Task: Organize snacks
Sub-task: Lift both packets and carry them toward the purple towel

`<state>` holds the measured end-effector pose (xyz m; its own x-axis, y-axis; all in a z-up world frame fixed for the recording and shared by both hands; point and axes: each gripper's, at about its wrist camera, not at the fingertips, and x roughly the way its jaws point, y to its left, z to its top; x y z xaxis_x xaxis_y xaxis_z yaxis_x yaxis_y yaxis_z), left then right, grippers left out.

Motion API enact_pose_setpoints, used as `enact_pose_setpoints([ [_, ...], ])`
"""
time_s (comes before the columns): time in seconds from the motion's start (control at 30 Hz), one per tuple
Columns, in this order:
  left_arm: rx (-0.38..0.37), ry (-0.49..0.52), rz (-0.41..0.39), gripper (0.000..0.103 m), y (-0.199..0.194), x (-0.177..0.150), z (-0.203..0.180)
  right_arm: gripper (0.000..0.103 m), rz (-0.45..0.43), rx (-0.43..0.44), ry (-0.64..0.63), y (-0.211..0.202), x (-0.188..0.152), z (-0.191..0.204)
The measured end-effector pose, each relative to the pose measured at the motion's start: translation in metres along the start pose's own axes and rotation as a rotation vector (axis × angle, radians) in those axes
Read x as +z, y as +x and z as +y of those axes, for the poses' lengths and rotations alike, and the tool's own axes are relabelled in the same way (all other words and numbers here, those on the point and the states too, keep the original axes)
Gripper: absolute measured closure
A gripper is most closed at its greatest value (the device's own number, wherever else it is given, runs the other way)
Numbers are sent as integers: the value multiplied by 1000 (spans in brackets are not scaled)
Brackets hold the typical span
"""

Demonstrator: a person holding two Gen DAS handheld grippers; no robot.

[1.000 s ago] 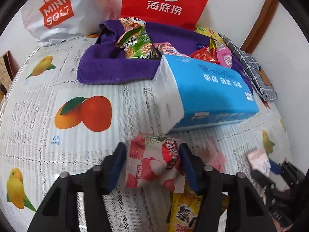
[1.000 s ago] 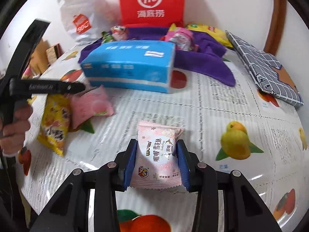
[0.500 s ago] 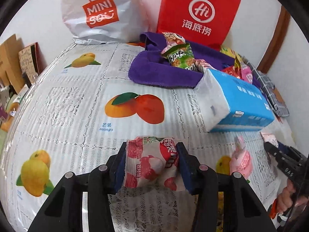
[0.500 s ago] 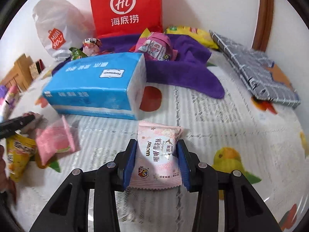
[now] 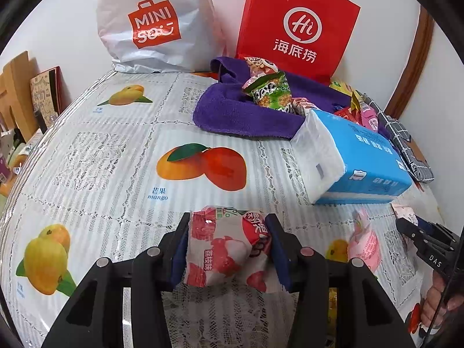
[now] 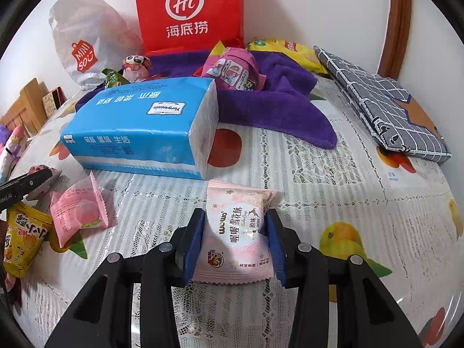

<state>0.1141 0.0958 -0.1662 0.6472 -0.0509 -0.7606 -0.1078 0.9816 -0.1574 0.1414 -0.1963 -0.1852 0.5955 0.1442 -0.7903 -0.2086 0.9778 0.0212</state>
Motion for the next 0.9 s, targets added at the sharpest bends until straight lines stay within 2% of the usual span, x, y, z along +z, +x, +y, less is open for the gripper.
enact_pose_setpoints([
  [0.5,3,-6,-7,58,0,-2,-1,60,-4,13,10,0,0,-3],
  [0.63,14,-27,0,59,-2,-1,5,63,-11,45,43,-1,0,-9],
  [0.77,-1,-33,4,59,-15,3,6,63,-12,34,46,-2,0,-10],
  [0.9,20,-1,-20,59,-35,12,0,63,-37,40,65,-10,1,-13],
])
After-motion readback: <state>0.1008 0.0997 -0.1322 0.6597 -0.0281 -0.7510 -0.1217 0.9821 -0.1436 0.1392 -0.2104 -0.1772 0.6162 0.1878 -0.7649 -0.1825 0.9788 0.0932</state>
